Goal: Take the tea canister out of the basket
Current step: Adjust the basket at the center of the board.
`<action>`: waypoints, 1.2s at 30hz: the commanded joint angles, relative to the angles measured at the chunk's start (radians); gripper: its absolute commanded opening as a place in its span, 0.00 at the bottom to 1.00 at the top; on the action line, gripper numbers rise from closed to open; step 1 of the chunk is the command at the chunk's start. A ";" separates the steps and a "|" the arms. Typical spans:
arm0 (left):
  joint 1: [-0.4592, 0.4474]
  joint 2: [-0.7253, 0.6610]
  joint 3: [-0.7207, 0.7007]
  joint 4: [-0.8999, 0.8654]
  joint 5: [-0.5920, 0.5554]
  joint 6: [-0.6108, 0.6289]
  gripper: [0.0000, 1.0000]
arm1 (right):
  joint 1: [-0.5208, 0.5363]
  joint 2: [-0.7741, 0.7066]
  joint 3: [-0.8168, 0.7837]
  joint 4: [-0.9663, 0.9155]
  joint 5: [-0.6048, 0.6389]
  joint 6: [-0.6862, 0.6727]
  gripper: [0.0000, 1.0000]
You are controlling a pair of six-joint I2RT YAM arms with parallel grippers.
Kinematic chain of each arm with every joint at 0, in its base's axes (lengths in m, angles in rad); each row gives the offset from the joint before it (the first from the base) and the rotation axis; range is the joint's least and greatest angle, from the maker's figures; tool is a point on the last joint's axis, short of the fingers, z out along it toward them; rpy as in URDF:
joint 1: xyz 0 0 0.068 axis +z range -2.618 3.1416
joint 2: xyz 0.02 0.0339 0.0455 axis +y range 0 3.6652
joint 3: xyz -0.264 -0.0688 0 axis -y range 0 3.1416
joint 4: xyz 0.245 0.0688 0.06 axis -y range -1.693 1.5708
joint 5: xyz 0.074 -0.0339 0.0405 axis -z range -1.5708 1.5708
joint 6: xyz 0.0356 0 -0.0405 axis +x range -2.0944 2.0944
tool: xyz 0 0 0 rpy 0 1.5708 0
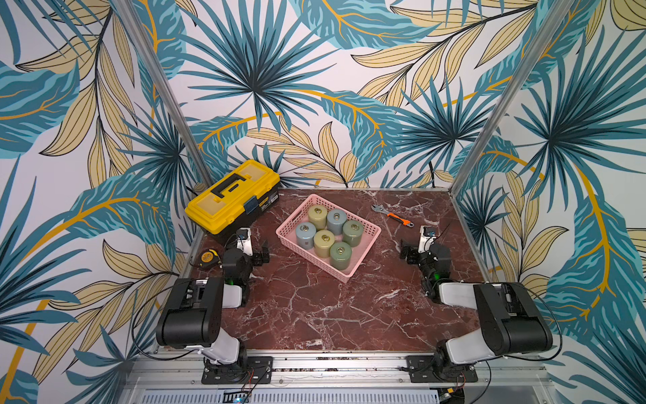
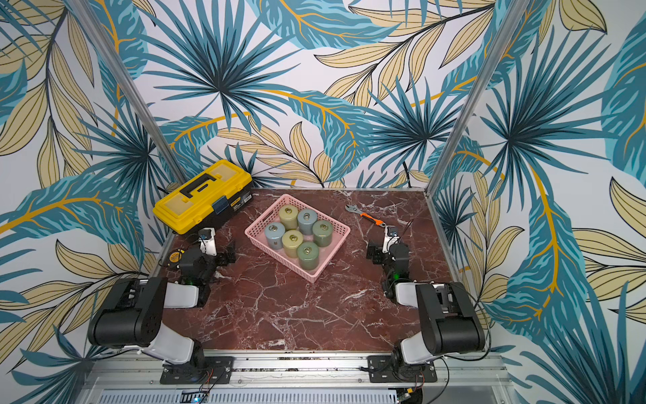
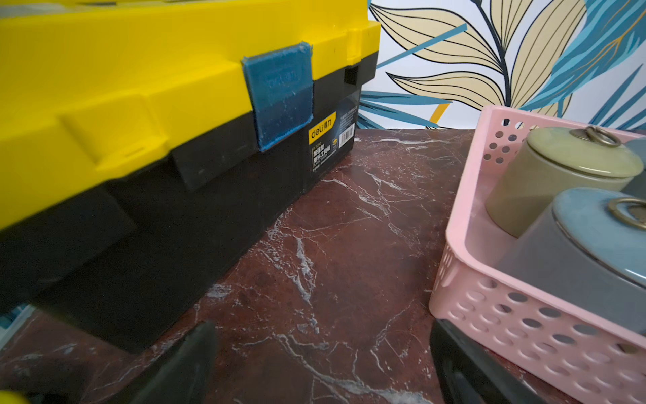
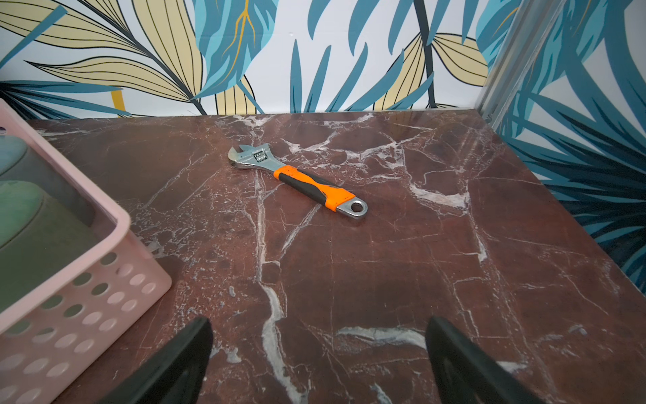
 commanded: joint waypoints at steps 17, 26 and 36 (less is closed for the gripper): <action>-0.005 -0.456 0.260 -0.675 -0.008 -0.320 1.00 | 0.000 -0.288 0.433 -1.008 -0.104 0.345 0.99; -0.006 -0.383 0.412 -0.829 0.189 -0.305 1.00 | 0.092 -0.292 0.493 -1.139 -0.174 0.473 0.99; -0.042 -0.197 0.574 -0.944 0.273 -0.286 1.00 | 0.306 -0.183 0.606 -1.258 0.049 0.569 0.99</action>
